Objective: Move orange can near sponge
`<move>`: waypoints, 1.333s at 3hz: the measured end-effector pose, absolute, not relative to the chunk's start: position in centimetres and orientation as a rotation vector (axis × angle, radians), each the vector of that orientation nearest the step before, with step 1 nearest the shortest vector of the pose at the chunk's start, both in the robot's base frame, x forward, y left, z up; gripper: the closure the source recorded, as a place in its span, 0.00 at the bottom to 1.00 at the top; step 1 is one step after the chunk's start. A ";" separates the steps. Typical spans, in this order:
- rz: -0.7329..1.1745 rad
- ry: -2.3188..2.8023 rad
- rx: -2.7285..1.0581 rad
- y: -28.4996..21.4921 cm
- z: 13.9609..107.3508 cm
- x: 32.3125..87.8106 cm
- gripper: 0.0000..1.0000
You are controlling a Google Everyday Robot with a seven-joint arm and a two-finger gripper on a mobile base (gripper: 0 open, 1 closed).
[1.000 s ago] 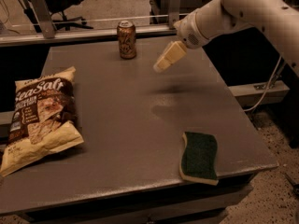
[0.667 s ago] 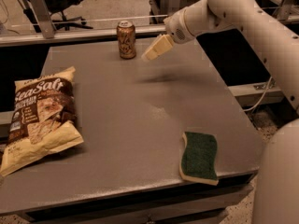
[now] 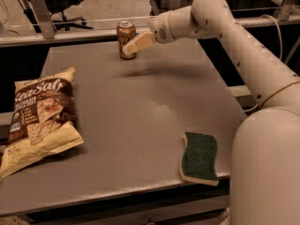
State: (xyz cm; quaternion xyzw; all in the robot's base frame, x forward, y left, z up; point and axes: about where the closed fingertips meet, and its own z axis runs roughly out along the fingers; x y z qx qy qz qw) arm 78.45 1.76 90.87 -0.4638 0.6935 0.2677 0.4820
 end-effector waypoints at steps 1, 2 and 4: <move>0.697 1.655 -1.085 3.8 90.8 79.0 0.00; 0.722 1.644 -1.050 5.2 90.2 79.2 0.19; 0.794 1.640 -1.013 7.6 89.7 78.8 0.65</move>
Offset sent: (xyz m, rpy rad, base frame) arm 0.0093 0.0444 -0.0115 0.1424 -0.0015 -0.0328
